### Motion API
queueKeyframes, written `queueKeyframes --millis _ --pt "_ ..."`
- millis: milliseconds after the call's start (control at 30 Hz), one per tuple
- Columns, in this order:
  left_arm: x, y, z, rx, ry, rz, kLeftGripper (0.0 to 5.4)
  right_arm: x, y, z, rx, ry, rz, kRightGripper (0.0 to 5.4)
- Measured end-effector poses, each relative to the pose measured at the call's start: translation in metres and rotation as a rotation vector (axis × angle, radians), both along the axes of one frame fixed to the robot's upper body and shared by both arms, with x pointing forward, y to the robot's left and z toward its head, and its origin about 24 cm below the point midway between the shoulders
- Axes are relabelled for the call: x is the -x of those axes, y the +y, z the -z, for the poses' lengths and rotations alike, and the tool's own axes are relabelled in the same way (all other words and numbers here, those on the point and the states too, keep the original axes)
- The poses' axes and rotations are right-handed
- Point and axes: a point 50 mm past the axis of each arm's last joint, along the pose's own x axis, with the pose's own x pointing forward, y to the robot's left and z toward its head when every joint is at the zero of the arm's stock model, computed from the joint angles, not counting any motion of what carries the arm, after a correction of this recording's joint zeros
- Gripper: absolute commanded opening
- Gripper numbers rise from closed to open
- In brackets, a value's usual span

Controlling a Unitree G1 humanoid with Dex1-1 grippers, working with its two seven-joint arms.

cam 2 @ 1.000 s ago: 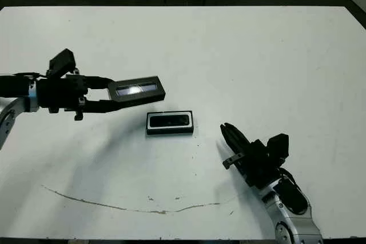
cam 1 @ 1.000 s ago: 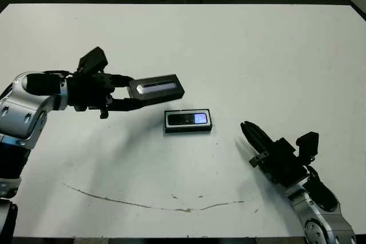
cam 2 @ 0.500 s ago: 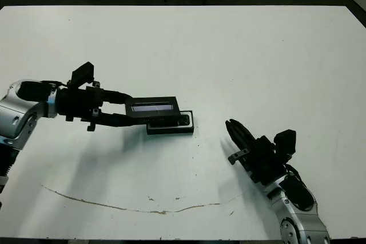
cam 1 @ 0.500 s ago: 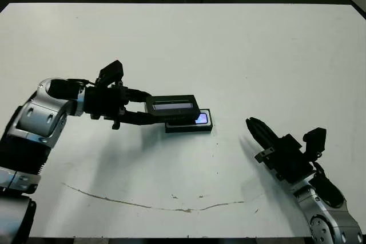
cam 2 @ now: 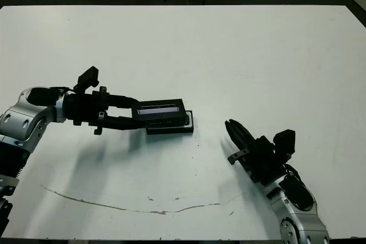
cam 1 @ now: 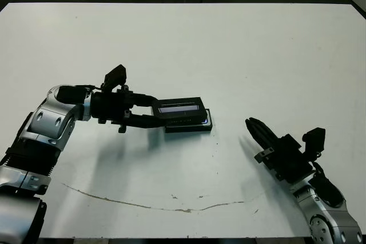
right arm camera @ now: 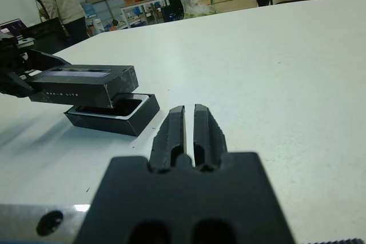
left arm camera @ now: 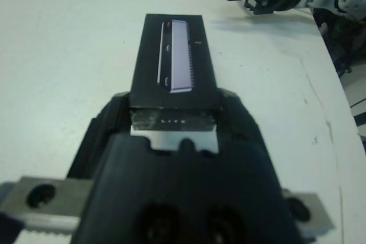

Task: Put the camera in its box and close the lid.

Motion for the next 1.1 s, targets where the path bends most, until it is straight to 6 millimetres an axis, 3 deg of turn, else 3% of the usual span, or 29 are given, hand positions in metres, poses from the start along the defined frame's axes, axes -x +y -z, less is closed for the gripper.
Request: queueKeyframes --millis 1100 --pt "-0.015 -0.019 0.009 -0.048 -0.03 0.094 2.26 -0.001 -0.001 0.005 -0.014 0.011 -0.022 0.0"
